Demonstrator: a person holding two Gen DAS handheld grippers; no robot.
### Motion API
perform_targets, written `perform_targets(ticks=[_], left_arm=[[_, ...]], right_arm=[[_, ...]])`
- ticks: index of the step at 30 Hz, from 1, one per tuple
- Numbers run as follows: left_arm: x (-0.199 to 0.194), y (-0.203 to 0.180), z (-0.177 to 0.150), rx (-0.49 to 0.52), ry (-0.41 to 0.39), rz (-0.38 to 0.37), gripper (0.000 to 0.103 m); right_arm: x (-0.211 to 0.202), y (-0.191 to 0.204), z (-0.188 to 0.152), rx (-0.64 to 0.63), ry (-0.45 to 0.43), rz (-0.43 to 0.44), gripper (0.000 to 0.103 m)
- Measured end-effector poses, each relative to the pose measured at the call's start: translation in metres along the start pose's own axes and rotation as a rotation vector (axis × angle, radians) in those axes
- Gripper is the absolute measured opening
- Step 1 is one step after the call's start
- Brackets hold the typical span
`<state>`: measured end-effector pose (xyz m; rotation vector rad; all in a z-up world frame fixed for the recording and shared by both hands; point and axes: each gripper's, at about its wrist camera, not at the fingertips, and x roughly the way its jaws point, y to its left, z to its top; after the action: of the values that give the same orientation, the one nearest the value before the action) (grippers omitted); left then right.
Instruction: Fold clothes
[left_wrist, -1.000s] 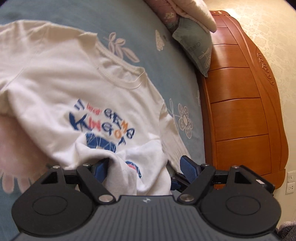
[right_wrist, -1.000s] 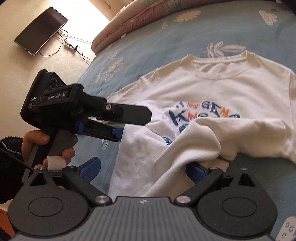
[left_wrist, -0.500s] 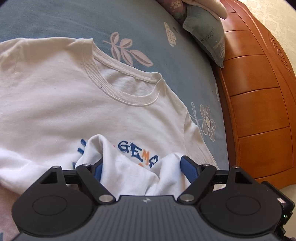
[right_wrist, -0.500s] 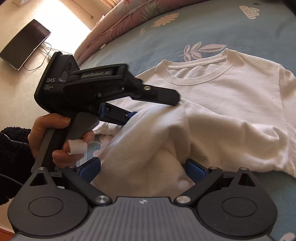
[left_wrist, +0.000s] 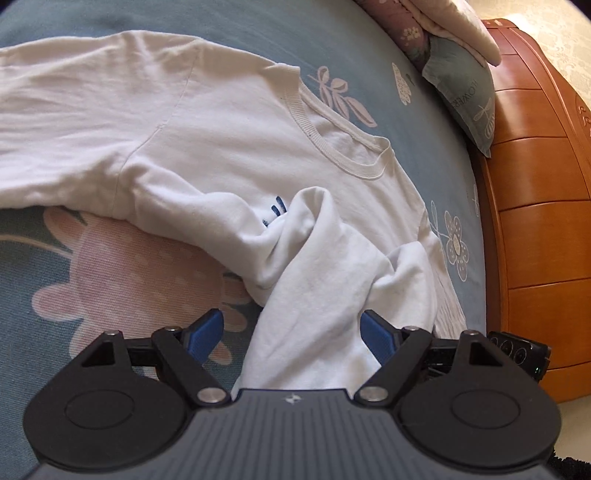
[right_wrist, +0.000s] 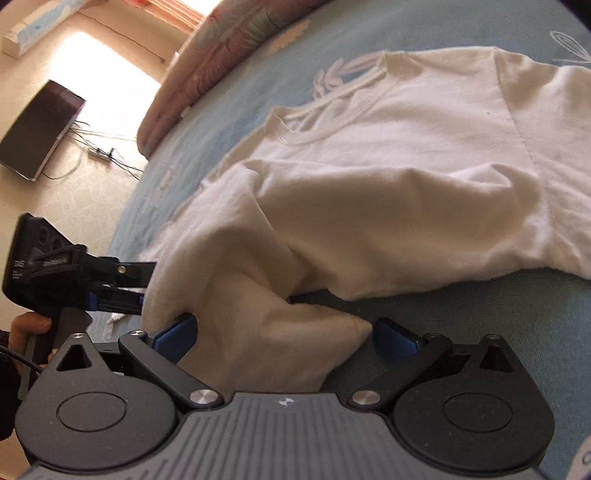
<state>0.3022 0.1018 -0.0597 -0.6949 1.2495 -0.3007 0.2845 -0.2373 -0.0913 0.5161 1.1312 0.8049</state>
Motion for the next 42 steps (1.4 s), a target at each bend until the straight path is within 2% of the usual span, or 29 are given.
perform_targets(ticks=[5,13,17,21,22,24,28,32,35,37,39,42], left_arm=[[0.009,0.009,-0.004,-0.058,0.006,0.0,0.081],[0.012,0.015,-0.008,-0.087,0.005,-0.006,0.081],[0.013,0.014,-0.009,-0.077,0.018,-0.002,0.081],[0.012,0.015,-0.009,-0.078,0.02,-0.001,0.081],[0.012,0.015,-0.009,-0.079,0.019,0.0,0.081],[0.012,0.015,-0.01,-0.078,0.017,0.0,0.081],[0.012,0.015,-0.011,-0.066,0.013,-0.003,0.082],[0.012,0.017,-0.012,-0.066,0.01,-0.011,0.082],[0.012,0.017,-0.013,-0.068,0.006,-0.013,0.083],[0.012,0.017,-0.014,-0.069,0.006,-0.013,0.083],[0.012,0.017,-0.014,-0.068,0.008,-0.014,0.083],[0.011,0.018,-0.015,-0.068,0.005,-0.019,0.083]], right_arm=[[-0.007,-0.022,0.002,0.123,0.001,0.105,0.103],[0.006,-0.024,0.007,0.2,0.019,0.205,0.103],[-0.016,-0.003,0.004,0.203,0.047,0.339,0.103],[-0.042,0.022,-0.008,0.15,0.134,0.439,0.103],[-0.045,0.023,-0.012,0.141,0.16,0.431,0.103],[-0.044,0.016,-0.023,0.134,0.19,0.362,0.103],[-0.024,-0.017,-0.041,0.254,0.185,0.301,0.103],[-0.014,-0.032,-0.047,0.301,0.123,0.342,0.103],[-0.014,-0.026,-0.044,0.359,0.119,0.393,0.103],[-0.01,-0.021,-0.049,0.363,0.147,0.41,0.103],[-0.011,-0.025,-0.057,0.362,0.134,0.401,0.098],[-0.014,-0.038,-0.069,0.393,0.093,0.385,0.077]])
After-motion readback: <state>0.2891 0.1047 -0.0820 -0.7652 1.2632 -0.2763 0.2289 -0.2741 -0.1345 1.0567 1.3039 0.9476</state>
